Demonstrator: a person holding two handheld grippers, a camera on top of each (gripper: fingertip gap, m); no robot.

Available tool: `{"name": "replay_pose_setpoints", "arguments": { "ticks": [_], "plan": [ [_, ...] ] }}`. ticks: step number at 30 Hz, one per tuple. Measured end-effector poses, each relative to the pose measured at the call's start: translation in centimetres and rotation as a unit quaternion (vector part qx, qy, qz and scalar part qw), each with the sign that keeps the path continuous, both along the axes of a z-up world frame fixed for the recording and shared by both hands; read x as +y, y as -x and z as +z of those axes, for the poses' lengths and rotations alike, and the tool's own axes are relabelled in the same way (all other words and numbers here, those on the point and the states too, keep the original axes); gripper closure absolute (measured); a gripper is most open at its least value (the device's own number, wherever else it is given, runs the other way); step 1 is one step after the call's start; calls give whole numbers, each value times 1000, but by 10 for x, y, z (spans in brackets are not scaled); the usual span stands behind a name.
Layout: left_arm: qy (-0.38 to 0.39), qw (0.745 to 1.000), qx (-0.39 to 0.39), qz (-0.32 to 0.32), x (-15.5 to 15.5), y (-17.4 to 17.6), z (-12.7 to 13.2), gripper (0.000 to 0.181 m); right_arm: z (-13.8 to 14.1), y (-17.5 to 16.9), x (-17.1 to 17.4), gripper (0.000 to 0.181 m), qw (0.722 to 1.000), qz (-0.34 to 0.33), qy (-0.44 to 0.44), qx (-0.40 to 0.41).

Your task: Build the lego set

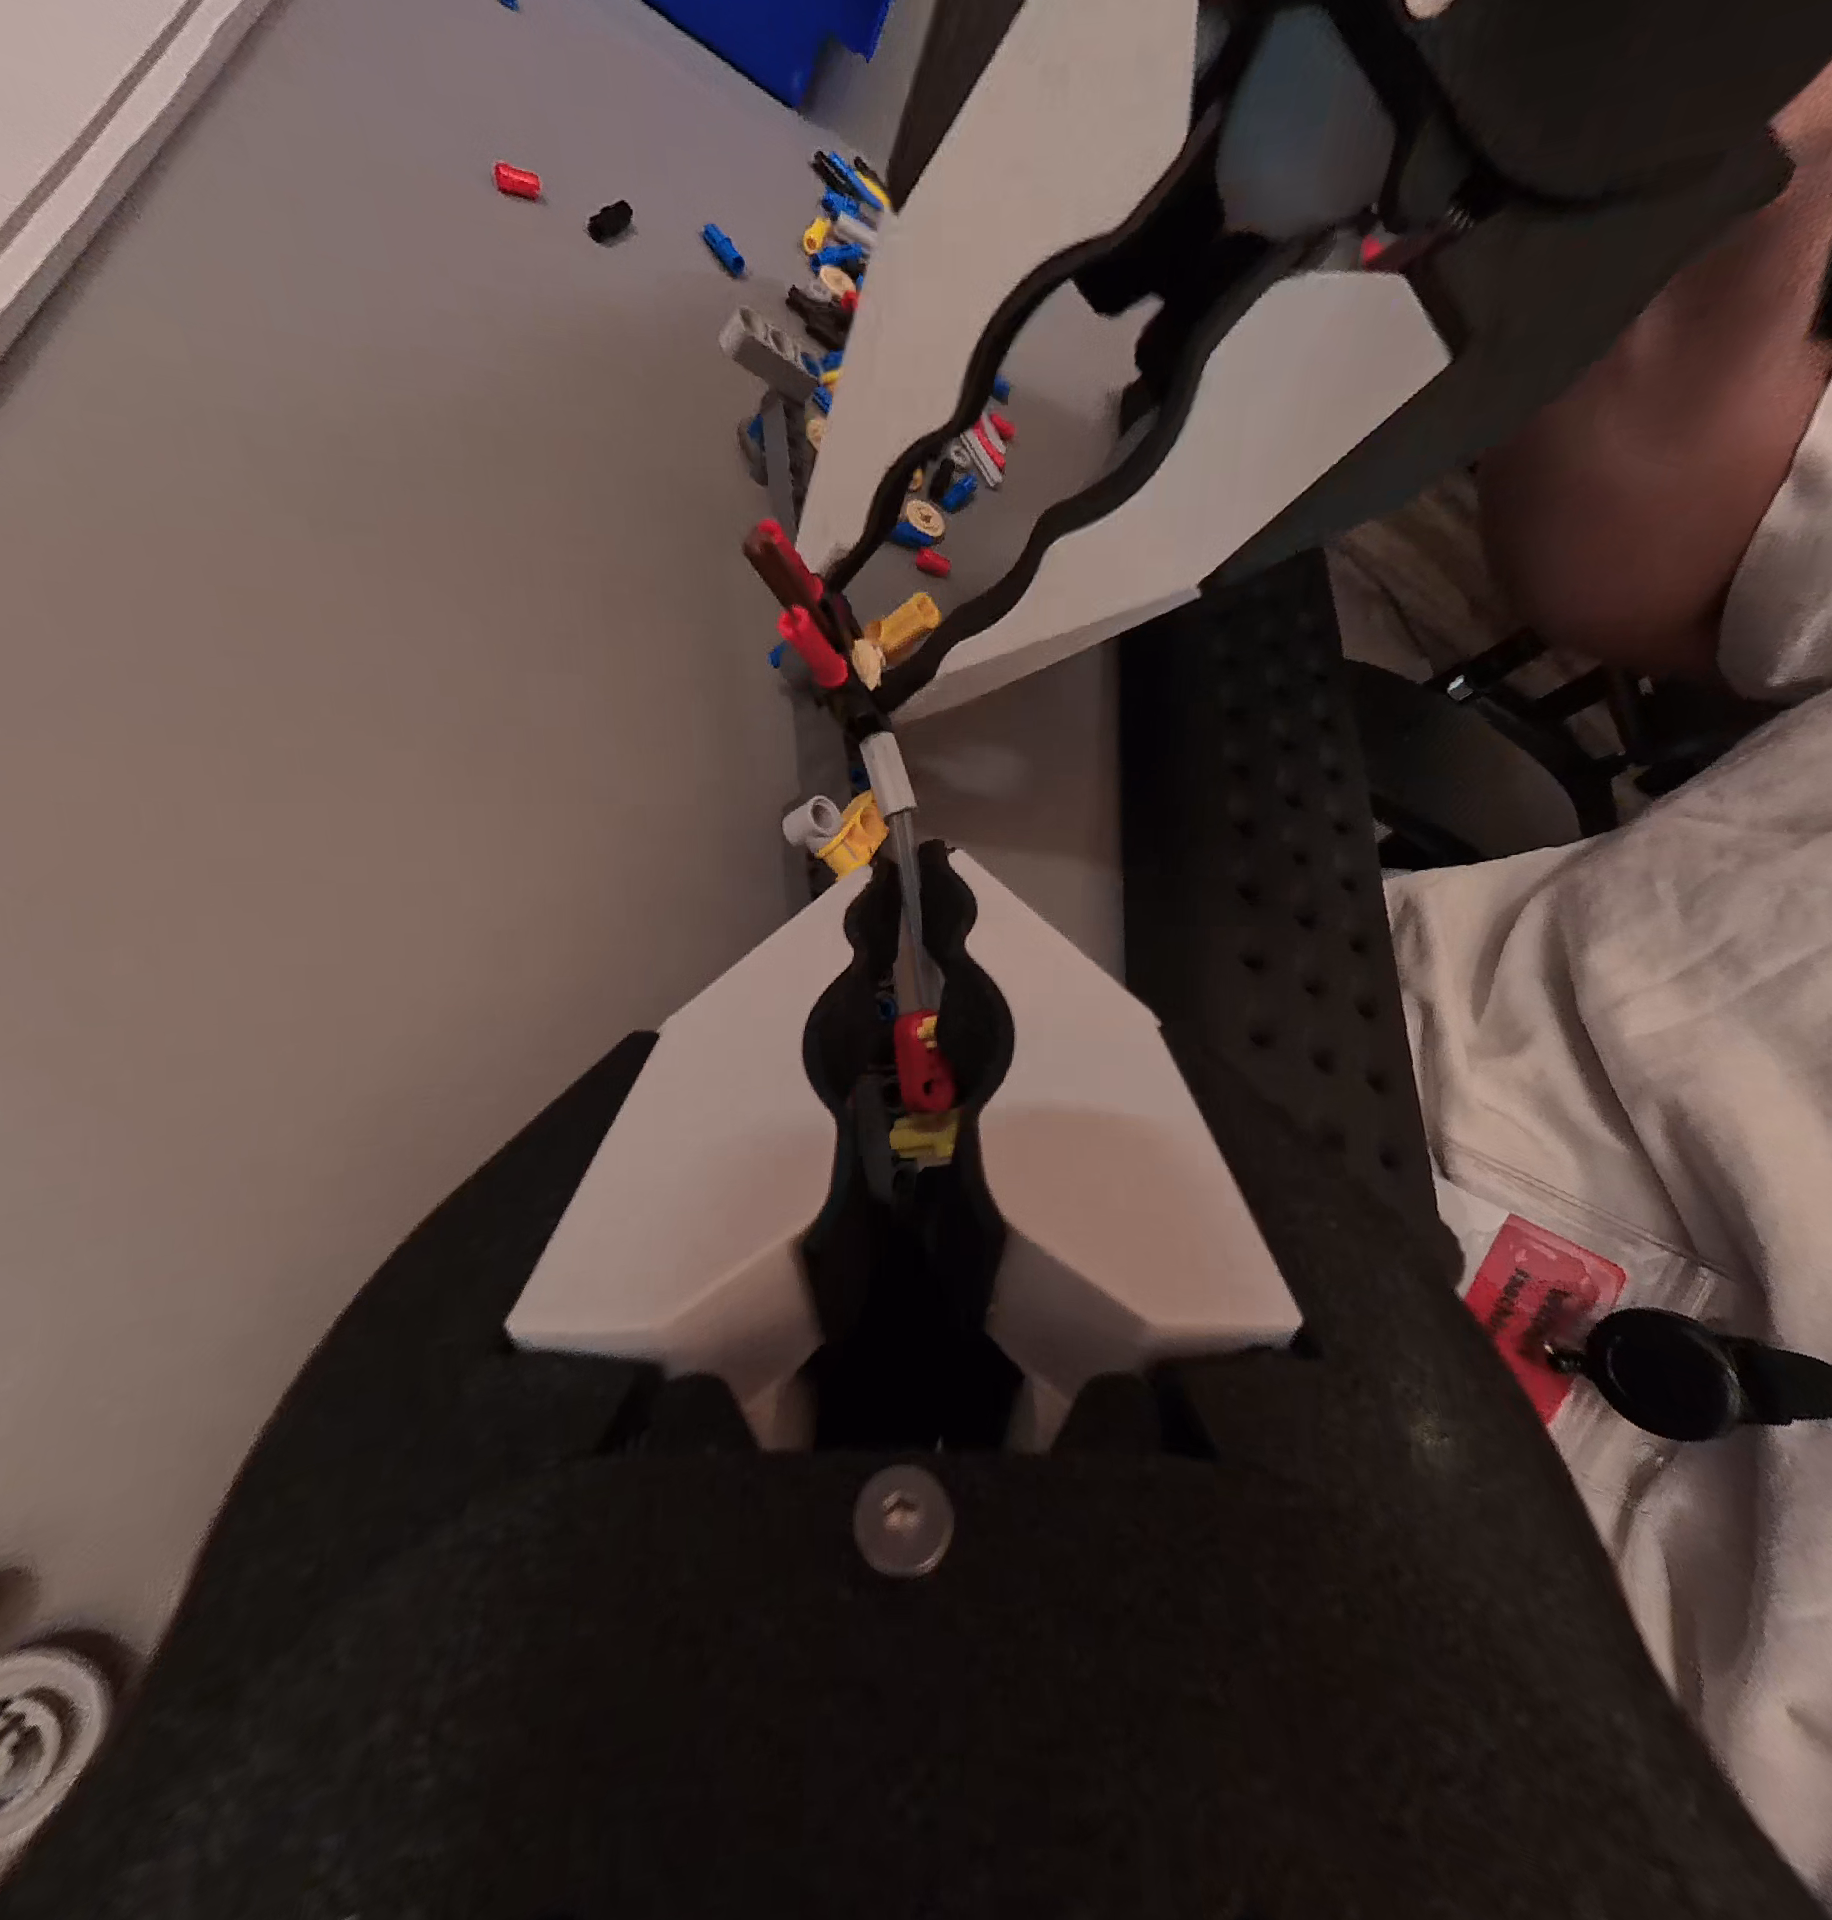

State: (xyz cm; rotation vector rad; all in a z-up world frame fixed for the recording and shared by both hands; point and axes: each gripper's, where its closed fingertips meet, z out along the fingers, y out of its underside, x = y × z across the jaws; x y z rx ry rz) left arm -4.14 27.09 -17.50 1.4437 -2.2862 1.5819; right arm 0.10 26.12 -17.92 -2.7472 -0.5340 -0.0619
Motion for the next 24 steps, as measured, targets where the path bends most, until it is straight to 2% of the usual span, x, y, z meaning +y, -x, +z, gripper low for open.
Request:
{"name": "replay_pose_setpoints", "arguments": {
  "ticks": [1,6,11,16,24],
  "plan": [
    [-8,1000,-2,-4,-1,0,-1,179,-1,0,-3,163,1000,13,24,-3],
    [-25,1000,-8,-12,-6,1,-1,179,4,0,-8,164,989,66,133,2],
    [-32,999,-13,-6,-8,-1,-2,180,6,1,-11,163,977,54,204,16],
    [-29,1000,-8,-1,-9,-1,-3,179,-1,1,-12,163,977,27,207,35],
    [-23,1000,-3,14,-7,-4,-3,179,5,1,-4,161,982,18,182,33]
  ]
}}
